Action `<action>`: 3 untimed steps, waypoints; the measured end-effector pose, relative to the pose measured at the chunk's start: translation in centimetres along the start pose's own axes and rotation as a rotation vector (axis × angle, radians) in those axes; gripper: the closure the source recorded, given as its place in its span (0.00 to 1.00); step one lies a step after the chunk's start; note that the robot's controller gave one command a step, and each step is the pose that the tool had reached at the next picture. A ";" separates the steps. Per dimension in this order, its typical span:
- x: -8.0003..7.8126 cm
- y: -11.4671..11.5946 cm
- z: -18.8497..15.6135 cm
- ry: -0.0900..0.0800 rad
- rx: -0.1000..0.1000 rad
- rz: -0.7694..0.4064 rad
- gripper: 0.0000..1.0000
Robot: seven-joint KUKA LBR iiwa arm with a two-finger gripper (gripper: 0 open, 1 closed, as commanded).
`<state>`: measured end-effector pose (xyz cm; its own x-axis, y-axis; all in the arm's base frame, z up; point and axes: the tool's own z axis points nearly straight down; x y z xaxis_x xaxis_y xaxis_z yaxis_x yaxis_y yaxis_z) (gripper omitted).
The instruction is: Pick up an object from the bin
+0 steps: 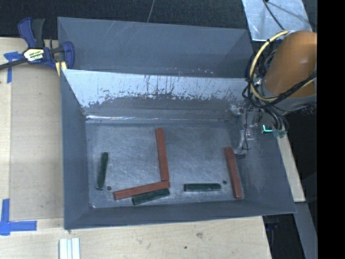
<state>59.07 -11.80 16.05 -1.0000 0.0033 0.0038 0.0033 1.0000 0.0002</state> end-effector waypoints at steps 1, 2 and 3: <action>-0.1 0.4 0.1 -0.010 0.003 -0.029 0.00; 0.8 5.1 6.0 -0.012 0.004 -0.263 0.00; 2.0 6.6 8.6 -0.002 -0.003 -0.305 0.00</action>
Offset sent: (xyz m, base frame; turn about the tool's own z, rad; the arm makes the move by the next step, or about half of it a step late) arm -0.0142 0.0753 -0.0905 -0.3751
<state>57.05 -5.19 7.44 -0.9549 -0.2970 0.0009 -0.2970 0.9549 0.0038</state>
